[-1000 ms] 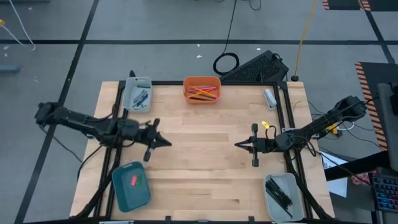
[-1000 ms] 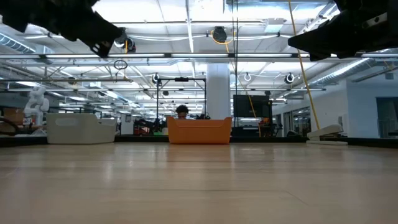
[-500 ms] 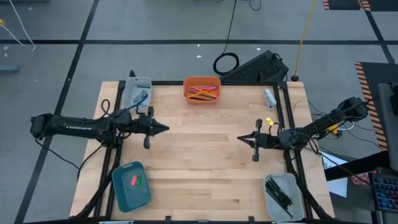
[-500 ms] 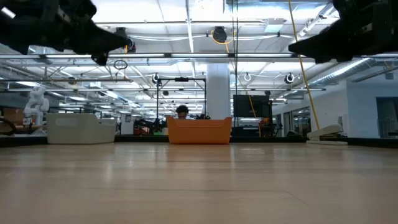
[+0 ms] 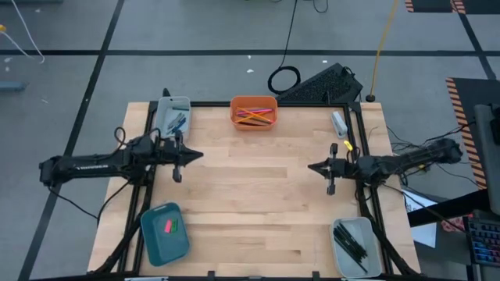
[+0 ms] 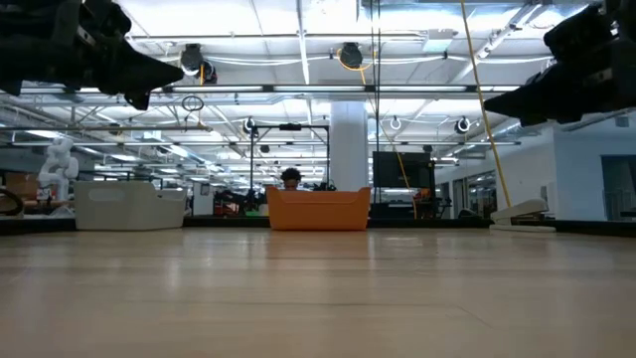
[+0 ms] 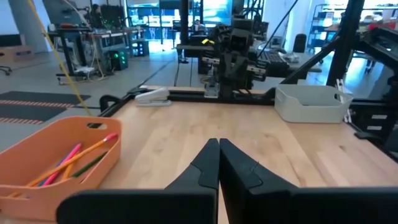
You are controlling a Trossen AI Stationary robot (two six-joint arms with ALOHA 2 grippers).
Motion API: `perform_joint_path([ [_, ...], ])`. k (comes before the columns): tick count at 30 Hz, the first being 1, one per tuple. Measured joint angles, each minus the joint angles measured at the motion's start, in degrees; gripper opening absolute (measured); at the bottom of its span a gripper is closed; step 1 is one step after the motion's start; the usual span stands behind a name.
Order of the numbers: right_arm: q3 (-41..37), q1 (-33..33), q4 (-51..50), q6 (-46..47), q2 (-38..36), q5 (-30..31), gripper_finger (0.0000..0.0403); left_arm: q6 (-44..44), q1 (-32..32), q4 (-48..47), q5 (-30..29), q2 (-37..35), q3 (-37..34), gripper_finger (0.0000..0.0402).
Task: Sort crayons/erasers/pens/pencils in bins
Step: Return to Home Position
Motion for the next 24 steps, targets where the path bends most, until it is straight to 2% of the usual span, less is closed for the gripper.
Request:
perform_joint_path([
  [5,0.2,-7.5,-8.9,0.6,-8.0,-8.4,0.0000,0.2,2.4,-3.9,2.1,-3.0,0.0,0.0008],
  [11,0.5,-16.2,-15.8,0.6,-15.3,-15.6,0.0000,0.2,4.3,-9.5,2.7,-7.5,0.0,0.0003],
  [19,0.6,-20.5,-18.9,-1.3,-20.7,-16.5,0.0000,0.9,4.4,-14.0,1.1,-15.7,0.0,0.0003],
  [24,0.6,-20.5,-18.8,-1.4,-20.5,-16.4,0.0000,1.5,4.4,-10.0,-2.4,-20.5,-5.2,0.0010],
])
